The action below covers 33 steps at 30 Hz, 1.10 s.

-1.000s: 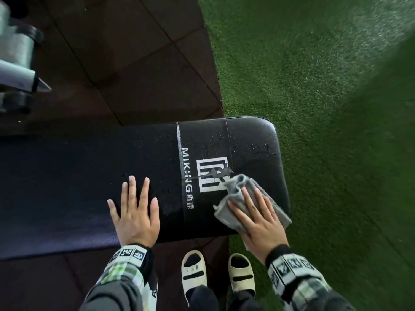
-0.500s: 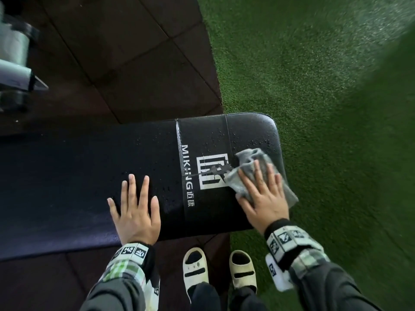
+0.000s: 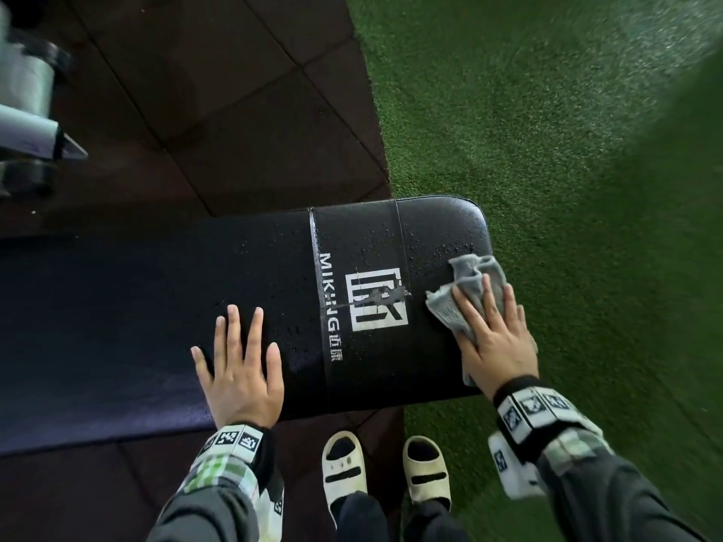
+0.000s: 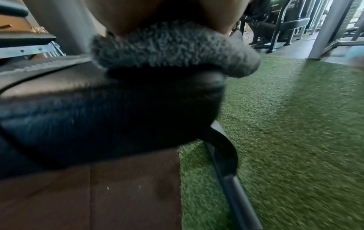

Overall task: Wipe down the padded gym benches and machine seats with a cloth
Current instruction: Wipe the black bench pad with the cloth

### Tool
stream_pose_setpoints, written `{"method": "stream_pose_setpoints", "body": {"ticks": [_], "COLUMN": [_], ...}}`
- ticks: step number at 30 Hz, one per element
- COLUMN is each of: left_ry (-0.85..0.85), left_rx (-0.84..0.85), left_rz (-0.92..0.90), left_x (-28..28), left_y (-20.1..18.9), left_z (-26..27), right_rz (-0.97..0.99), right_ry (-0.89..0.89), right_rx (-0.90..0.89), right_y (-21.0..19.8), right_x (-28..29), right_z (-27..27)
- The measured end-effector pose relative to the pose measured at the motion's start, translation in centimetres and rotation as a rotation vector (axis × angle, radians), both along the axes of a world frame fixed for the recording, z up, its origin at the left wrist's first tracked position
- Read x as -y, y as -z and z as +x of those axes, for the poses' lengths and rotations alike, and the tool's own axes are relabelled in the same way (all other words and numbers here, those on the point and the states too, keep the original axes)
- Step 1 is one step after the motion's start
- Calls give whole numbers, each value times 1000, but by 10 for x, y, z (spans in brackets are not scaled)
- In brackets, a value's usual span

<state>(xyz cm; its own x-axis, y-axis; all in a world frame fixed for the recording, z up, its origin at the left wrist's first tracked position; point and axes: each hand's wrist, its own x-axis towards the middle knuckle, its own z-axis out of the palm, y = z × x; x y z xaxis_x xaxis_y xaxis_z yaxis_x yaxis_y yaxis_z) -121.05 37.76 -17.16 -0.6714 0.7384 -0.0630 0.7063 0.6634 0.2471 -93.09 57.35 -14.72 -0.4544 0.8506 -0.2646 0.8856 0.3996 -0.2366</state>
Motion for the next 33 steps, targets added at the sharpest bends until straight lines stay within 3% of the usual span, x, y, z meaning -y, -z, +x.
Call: {"method": "stream_pose_setpoints", "body": {"ticks": [4, 8, 12, 18, 27, 33], "left_ry": [-19, -47, -17, -43, -46, -46], "left_rx": [6, 16, 28, -5, 9, 12], "left_rz": [20, 39, 23, 35, 34, 36], "left_x": [-1, -12, -20, -22, -22, -23], "left_y": [0, -4, 0, 1, -3, -6], "left_z": [0, -2, -4, -1, -1, 0], "right_rz": [23, -18, -34, -58, -73, -190], "right_ry": [-125, -282, -263, -195, -231, -100], "right_rx": [60, 52, 40, 92, 112, 88], "right_y": [-8, -12, -11, -12, -7, -11], "right_x": [9, 29, 31, 32, -70, -114], "right_z": [-23, 9, 43, 15, -83, -70]}}
